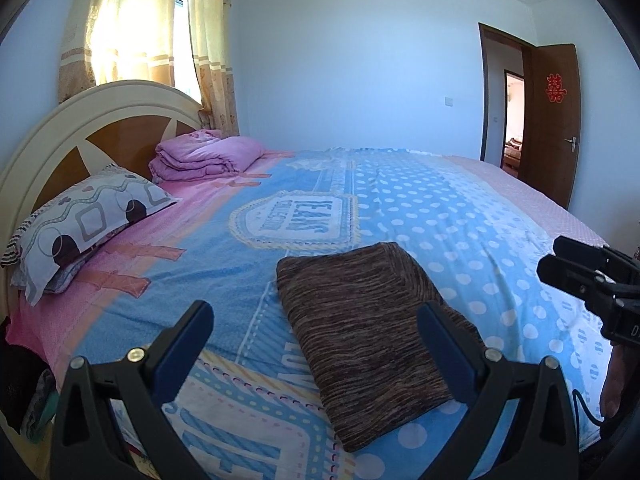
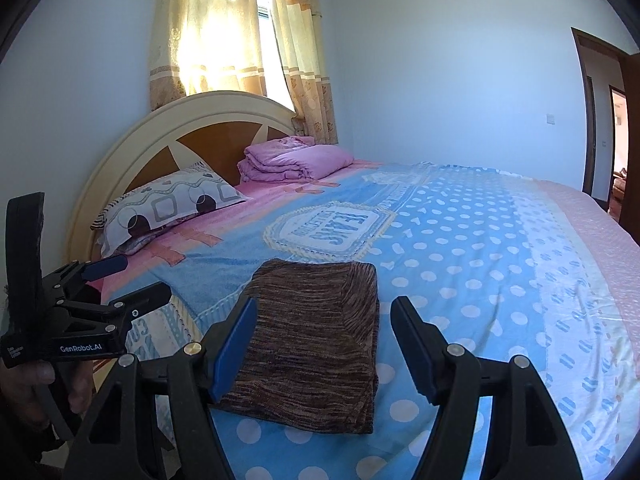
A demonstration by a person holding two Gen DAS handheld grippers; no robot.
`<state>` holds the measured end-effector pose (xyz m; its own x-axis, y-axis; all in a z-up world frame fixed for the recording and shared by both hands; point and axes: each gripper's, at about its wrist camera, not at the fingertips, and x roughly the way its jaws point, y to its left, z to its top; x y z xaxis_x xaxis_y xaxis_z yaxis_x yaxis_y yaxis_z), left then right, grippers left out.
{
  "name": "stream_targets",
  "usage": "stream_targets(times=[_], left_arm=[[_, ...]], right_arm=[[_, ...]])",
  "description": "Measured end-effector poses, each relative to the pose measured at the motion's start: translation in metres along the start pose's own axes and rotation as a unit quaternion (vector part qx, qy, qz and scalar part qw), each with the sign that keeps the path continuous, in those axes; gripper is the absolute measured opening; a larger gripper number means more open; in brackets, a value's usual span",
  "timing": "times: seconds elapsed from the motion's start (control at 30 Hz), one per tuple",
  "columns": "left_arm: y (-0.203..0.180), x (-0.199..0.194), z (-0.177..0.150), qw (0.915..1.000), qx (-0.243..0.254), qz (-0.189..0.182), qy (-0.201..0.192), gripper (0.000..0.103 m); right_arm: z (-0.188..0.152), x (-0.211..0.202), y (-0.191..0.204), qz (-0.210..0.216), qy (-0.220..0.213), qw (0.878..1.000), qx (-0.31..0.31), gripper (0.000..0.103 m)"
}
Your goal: Fold small clothes
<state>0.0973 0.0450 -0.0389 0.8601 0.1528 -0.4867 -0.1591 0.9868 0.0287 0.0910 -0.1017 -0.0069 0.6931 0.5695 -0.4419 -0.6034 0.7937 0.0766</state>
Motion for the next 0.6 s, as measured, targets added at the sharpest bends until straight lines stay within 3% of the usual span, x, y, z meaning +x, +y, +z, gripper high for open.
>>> stream_targets(times=[0.6], left_arm=[[-0.0023, 0.0029, -0.0025, 1.0000, 0.003, -0.001, 0.005, 0.103]], right_arm=[[-0.0050, 0.0018, 0.0056, 0.007, 0.003, 1.000, -0.002, 0.070]])
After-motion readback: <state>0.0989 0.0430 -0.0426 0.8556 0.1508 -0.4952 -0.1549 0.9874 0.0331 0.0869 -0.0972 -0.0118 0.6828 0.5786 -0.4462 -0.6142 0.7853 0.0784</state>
